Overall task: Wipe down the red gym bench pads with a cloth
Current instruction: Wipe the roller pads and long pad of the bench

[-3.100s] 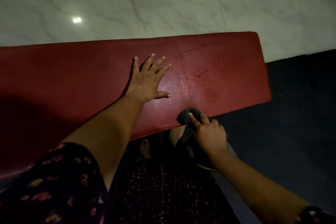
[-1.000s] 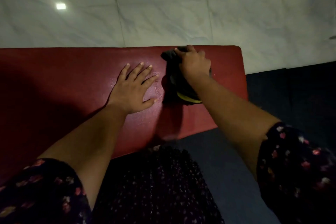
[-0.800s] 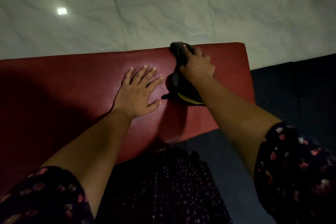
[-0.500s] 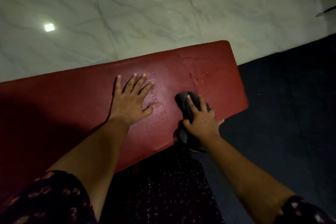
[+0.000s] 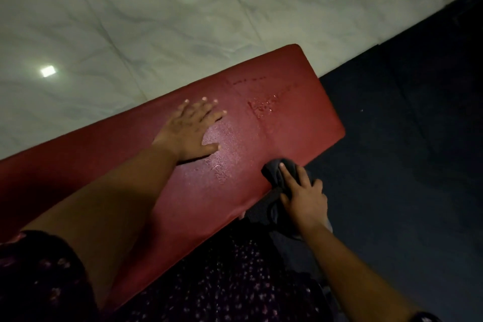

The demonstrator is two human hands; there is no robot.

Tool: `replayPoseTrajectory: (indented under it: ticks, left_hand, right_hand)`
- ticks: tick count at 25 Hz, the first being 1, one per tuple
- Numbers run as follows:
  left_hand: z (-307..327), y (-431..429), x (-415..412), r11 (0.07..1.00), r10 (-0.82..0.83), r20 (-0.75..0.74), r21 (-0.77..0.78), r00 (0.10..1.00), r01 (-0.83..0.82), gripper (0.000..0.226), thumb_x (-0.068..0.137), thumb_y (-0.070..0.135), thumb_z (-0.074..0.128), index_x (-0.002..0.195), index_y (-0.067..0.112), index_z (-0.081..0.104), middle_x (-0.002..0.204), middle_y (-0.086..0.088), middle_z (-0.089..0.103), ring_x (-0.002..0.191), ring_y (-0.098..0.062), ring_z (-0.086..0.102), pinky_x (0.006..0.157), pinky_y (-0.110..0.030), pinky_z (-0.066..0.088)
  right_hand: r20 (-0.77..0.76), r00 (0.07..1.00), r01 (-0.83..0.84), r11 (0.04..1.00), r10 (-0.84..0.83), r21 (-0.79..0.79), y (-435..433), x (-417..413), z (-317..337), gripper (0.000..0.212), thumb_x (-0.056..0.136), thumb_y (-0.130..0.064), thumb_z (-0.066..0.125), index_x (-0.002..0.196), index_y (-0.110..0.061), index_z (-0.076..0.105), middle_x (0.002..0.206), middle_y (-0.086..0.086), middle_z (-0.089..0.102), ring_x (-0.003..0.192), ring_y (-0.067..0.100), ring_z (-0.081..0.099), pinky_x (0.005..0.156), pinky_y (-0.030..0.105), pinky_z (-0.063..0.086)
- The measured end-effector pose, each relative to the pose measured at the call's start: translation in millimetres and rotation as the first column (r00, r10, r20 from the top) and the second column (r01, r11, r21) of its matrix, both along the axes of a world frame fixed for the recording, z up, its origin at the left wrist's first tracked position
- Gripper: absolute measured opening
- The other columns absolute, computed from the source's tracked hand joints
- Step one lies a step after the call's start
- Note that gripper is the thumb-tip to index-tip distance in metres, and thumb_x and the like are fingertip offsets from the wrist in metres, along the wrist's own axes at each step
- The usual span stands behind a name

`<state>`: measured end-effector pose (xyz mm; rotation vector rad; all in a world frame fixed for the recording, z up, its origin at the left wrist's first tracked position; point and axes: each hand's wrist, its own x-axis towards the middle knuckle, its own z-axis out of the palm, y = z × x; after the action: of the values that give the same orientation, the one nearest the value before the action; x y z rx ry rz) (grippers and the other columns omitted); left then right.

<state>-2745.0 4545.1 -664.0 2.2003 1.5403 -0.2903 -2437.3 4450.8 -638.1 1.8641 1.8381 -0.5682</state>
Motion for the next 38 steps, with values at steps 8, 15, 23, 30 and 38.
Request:
replayPoseTrajectory:
  ticks: [8,15,23,30,38]
  left_hand:
    - [-21,-13,3,0.988,-0.041,-0.07,0.145,0.997,0.051,0.088,0.08,0.078,0.025,0.154,0.03,0.02,0.163,-0.003,0.009,0.151,-0.023,0.003,0.12,-0.052,-0.001]
    - [-23,-12,2,0.982,-0.031,-0.016,0.187,0.999,0.033,0.077,0.084,0.069,0.032,0.148,0.027,0.039,0.158,-0.006,0.03,0.147,-0.026,0.02,0.119,-0.052,0.009]
    - [-15,1,3,0.981,0.023,0.019,0.195,1.0,-0.027,0.064,0.083,0.06,0.036,0.134,0.025,0.054,0.141,-0.002,0.052,0.129,-0.026,0.045,0.105,-0.048,0.028]
    - [-20,23,9,0.974,-0.052,0.064,0.224,0.997,0.037,0.07,0.081,0.056,0.037,0.135,0.014,0.053,0.146,-0.009,0.044,0.136,-0.032,0.037,0.112,-0.05,0.031]
    - [-23,60,29,0.99,-0.111,0.049,0.089,0.993,0.106,0.08,0.08,0.063,0.033,0.147,0.021,0.039,0.155,-0.004,0.032,0.141,-0.03,0.028,0.117,-0.048,0.016]
  right_hand:
    - [-0.053,0.928,-0.359,0.923,0.369,0.141,150,-93,-16,0.059,0.097,-0.039,0.047,0.149,-0.045,0.02,0.151,-0.007,0.029,0.117,0.034,0.039,0.079,0.043,0.046]
    - [-0.029,0.962,-0.268,0.96,0.271,0.082,212,-141,-30,0.068,0.096,-0.028,0.054,0.151,-0.042,0.016,0.15,-0.001,0.025,0.119,0.038,0.037,0.077,0.049,0.047]
    - [-0.066,0.996,-0.053,0.999,0.052,-0.014,130,-66,-20,0.065,0.098,-0.019,0.043,0.151,-0.044,0.015,0.152,-0.002,0.022,0.118,0.038,0.036,0.077,0.049,0.048]
    - [0.045,0.999,0.005,0.997,-0.002,-0.071,44,-6,-12,0.069,0.098,-0.024,0.042,0.151,-0.045,0.003,0.155,-0.003,0.014,0.119,0.037,0.034,0.078,0.047,0.05]
    - [0.016,1.0,0.006,0.987,-0.008,0.164,47,21,-25,0.054,0.087,-0.023,0.062,0.137,-0.039,0.05,0.142,0.003,0.047,0.098,0.041,0.05,0.065,0.047,0.051]
